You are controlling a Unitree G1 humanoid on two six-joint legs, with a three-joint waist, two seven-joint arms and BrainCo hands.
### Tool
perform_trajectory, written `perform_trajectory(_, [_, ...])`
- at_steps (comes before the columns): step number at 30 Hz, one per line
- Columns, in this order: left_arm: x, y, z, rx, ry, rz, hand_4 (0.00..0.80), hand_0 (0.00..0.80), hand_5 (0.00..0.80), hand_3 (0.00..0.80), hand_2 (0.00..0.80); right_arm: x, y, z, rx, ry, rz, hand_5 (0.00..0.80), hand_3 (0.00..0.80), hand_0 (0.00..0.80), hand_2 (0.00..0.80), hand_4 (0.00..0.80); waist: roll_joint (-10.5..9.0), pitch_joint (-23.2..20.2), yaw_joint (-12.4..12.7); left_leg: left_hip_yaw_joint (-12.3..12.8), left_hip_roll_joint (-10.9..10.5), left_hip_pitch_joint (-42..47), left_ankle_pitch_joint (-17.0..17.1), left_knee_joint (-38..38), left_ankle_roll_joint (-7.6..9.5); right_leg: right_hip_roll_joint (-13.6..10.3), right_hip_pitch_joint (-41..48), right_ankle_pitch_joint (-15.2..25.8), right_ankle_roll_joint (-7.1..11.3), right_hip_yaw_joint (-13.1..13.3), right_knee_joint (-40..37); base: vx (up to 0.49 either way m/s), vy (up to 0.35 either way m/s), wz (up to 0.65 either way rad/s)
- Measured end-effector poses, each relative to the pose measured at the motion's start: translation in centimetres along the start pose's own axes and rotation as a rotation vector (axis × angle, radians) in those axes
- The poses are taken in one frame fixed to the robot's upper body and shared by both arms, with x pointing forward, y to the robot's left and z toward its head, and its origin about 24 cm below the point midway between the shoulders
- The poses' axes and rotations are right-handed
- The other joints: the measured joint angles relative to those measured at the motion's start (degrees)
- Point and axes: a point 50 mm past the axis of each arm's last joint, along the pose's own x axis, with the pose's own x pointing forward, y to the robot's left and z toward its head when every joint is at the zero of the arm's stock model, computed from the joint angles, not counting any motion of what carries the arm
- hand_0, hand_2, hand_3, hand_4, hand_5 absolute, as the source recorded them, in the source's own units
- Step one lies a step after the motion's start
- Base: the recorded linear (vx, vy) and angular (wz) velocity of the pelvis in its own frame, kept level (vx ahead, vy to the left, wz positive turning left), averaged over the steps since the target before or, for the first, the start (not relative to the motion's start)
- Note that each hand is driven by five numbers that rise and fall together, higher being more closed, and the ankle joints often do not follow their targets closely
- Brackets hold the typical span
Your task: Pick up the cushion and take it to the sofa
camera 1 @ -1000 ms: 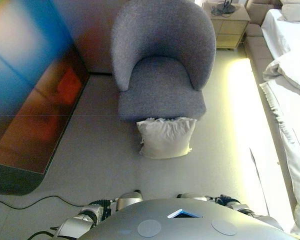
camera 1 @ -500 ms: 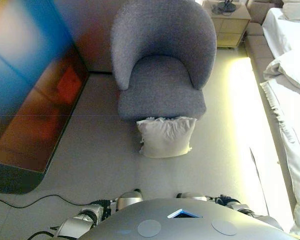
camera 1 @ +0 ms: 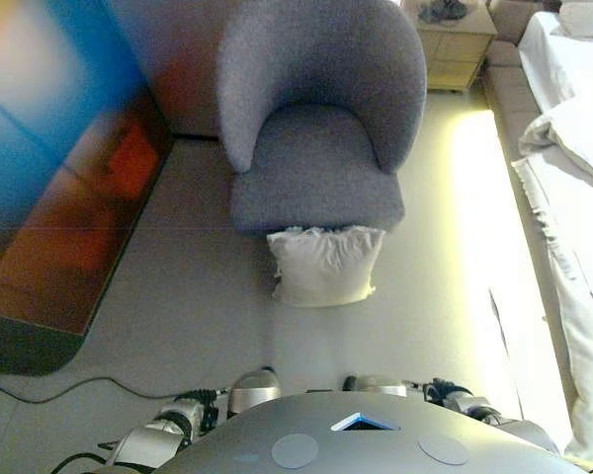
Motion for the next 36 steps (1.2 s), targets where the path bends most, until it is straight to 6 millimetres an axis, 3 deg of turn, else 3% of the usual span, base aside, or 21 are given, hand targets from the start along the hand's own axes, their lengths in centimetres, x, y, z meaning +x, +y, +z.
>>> perform_trajectory(1, [0.0, 0.0, 0.3, -0.022, -0.005, -0.002, 0.0, 0.0, 0.0, 0.0, 0.0, 0.0, -0.2, 0.1, -0.003, -0.003, -0.005, 0.0, 0.0, 0.0, 0.0, 0.0, -1.07, 0.9, 0.7, 0.0, 0.2, -0.9, 1.7, 2.5, 1.58, -0.3, 0.1, 0.4, -1.23, 0.1, 0.2, 0.126, -0.001, -0.17])
perform_trajectory(2, [0.0, -0.1, -0.2, -0.035, 0.01, -0.007, 0.0, 0.0, 0.0, 0.0, 0.0, 0.0, -0.2, 0.1, -0.006, -0.002, -0.006, 0.0, 0.0, 0.0, 0.0, 0.0, -0.67, 1.0, 1.3, 0.6, 0.6, -1.7, 1.5, 4.4, 2.11, -0.1, 0.9, 0.3, -1.61, -0.4, 0.0, 0.197, 0.008, -0.1])
perform_trajectory(4, [0.0, -0.4, -0.8, -0.045, 0.028, -0.02, 0.0, 0.0, 0.0, 0.0, 0.0, 0.0, -0.2, -0.2, -0.006, 0.007, -0.004, 0.0, 0.0, 0.0, 0.0, 0.0, -0.19, 1.3, 1.3, 1.0, 0.6, -1.9, 1.1, 4.8, 1.74, 0.4, 1.5, 0.2, -2.13, -0.6, -0.3, 0.25, 0.038, 0.04])
perform_trajectory(5, [0.0, -0.5, -0.8, -0.045, 0.032, -0.026, 0.0, 0.0, 0.0, 0.0, 0.0, 0.0, -0.1, -0.3, -0.006, 0.01, -0.001, 0.0, 0.0, 0.0, 0.0, 0.0, 0.02, 1.5, 1.5, 1.3, 0.5, -2.2, 0.9, 3.2, 1.41, 0.7, 1.6, 0.4, -2.43, -0.5, -0.6, 0.349, 0.074, 0.07])
perform_trajectory(8, [-0.1, -1.1, -0.5, -0.046, 0.023, -0.047, 0.0, 0.0, 0.0, 0.0, 0.0, 0.0, -0.1, -0.6, -0.009, 0.02, 0.003, 0.0, 0.0, 0.0, 0.0, 0.0, 1.76, 2.3, 2.4, 3.6, 1.1, -2.1, 1.2, -11.2, 1.26, 3.2, 3.0, 0.9, -3.15, 0.3, -3.0, 0.386, 0.073, 0.26])
perform_trajectory(10, [-0.1, -1.4, -0.7, -0.046, 0.027, -0.058, 0.0, 0.0, 0.0, 0.0, 0.0, 0.0, -0.2, -0.7, -0.016, 0.02, -0.001, 0.0, 0.0, 0.0, 0.0, 0.0, 2.78, 2.8, 3.1, 3.8, 1.2, -2.1, 1.3, -15.9, 1.35, 4.5, 4.2, 0.8, -3.06, 2.8, -3.2, 0.427, 0.073, 0.12])
perform_trajectory(12, [-0.1, -1.7, -1.2, -0.052, 0.045, -0.067, 0.0, 0.0, 0.0, 0.0, 0.0, 0.1, -0.3, -0.8, -0.025, 0.024, -0.006, 0.0, 0.0, 0.0, 0.0, 0.0, 4.25, 2.7, 5.8, 3.9, 2.4, -2.2, 1.1, -17.3, 1.14, 5.0, 5.2, 0.1, -2.41, 5.4, -3.3, 0.46, 0.087, -0.44])
perform_trajectory(16, [-0.1, -2.2, -2.1, -0.063, 0.07, -0.079, 0.0, 0.0, 0.0, 0.0, 0.0, 0.1, -0.4, -1.6, -0.054, 0.053, -0.01, 0.0, 0.0, 0.0, 0.0, 0.0, 5.53, 0.3, 7.1, 3.8, 3.7, -1.5, -0.2, -15.9, 0.08, 3.0, 9.6, -1.5, 0.38, 8.8, -7.5, 0.477, 0.111, -0.48])
perform_trajectory(17, [-0.1, -2.2, -2.2, -0.063, 0.071, -0.078, 0.0, 0.0, 0.0, 0.0, 0.0, 0.1, -0.2, -1.9, -0.061, 0.063, -0.006, 0.0, 0.0, 0.0, 0.0, 0.0, 5.25, -0.4, 7.3, 4.9, 2.3, -0.6, 2.4, -15.9, 1.85, 1.2, 11.8, -2.0, 1.51, 9.8, -9.3, 0.543, 0.166, -0.53])
perform_trajectory(19, [0.0, -1.2, -2.7, -0.069, 0.076, -0.051, 0.0, 0.0, 0.0, 0.0, 0.0, 0.0, 1.2, -2.1, -0.066, 0.067, 0.03, 0.0, 0.0, 0.0, 0.0, 0.0, 3.31, -0.6, 7.4, 7.5, 0.1, 1.9, 1.5, -15.1, 7.04, -1.1, 12.9, -3.2, 3.07, 9.1, -5.5, 0.515, 0.193, -0.52])
perform_trajectory(21, [0.1, 0.3, -2.2, -0.089, 0.065, -0.016, 0.0, 0.0, 0.0, 0.0, 0.0, -0.2, 2.8, -2.2, -0.061, 0.072, 0.067, 0.0, 0.0, 0.0, 0.0, 0.0, 0.63, -1.9, 7.4, 8.9, -1.3, 2.7, -1.8, -12.6, 8.17, -2.5, 12.7, -3.5, 3.11, 7.6, -2.9, 0.477, 0.202, -0.34])
perform_trajectory(24, [0.1, 0.4, -0.9, -0.089, 0.032, -0.016, 0.0, 0.0, 0.0, 0.0, 0.0, -0.2, 3.0, -2.3, -0.058, 0.079, 0.073, 0.0, 0.0, 0.0, 0.0, 0.0, -0.56, -2.7, 7.3, 8.4, -2.5, 2.1, -5.7, -7.9, 8.46, -4.0, 12.9, -3.0, 4.43, 7.7, -1.5, 0.357, 0.156, -0.15])
perform_trajectory(26, [0.1, 0.4, -0.2, -0.088, 0.018, -0.016, 0.0, 0.0, 0.0, 0.0, 0.0, -0.2, 2.9, -2.2, -0.054, 0.081, 0.07, 0.0, 0.0, 0.0, 0.0, 0.0, -0.06, -2.9, 7.3, 8.3, -2.7, 1.6, -7.8, -6.2, 9.04, -4.3, 11.3, -3.4, 6.04, 7.7, 1.8, 0.339, 0.151, -0.05])
perform_trajectory(29, [0.0, 0.4, 0.9, -0.079, -0.008, -0.019, 0.0, 0.0, 0.0, 0.0, 0.0, -0.1, 2.4, -2.1, -0.041, 0.072, 0.046, 0.0, 0.0, 0.0, 0.0, 0.0, 0.9, -3.3, 6.5, 7.3, -4.0, 3.8, -7.5, -10.2, 10.39, -5.2, 4.8, -4.1, 8.72, 7.7, 15.7, 0.369, 0.137, 0.16])
perform_trajectory(31, [0.0, 0.7, 0.8, -0.057, -0.01, -0.008, 0.0, 0.0, 0.0, 0.0, 0.0, -0.1, 1.7, -1.2, -0.034, 0.034, 0.025, 0.0, 0.0, 0.0, 0.0, 0.0, 2.03, -3.6, 5.1, 6.6, -4.3, 7.0, -7.0, -14.2, 11.2, -5.6, 0.0, -0.9, 10.81, 7.5, 27.4, 0.308, 0.057, 0.2])
perform_trajectory(33, [0.0, 1.4, 0.6, -0.032, -0.003, 0.009, 0.0, 0.0, 0.0, 0.0, 0.0, -0.1, 1.7, -0.7, -0.03, 0.005, 0.026, 0.0, 0.0, 0.0, 0.0, 0.0, 2.13, -4.4, 3.9, 5.7, -4.4, 8.8, -6.3, -16.1, 11.6, -5.4, -3.2, -3.6, 10.8, 6.2, 31.0, 0.228, -0.04, 0.23])
perform_trajectory(36, [-0.1, 1.7, 1.5, -0.011, -0.018, 0.016, 0.0, 0.0, 0.0, 0.0, 0.0, -0.1, 1.5, 0.5, -0.029, -0.046, 0.023, 0.0, 0.0, 0.0, 0.0, 0.0, 2.73, -3.9, 2.6, 5.6, -3.5, 9.5, -5.5, -17.8, 10.97, -6.4, -9.9, -4.7, 9.65, 0.6, 24.5, 0.118, -0.158, 0.08])
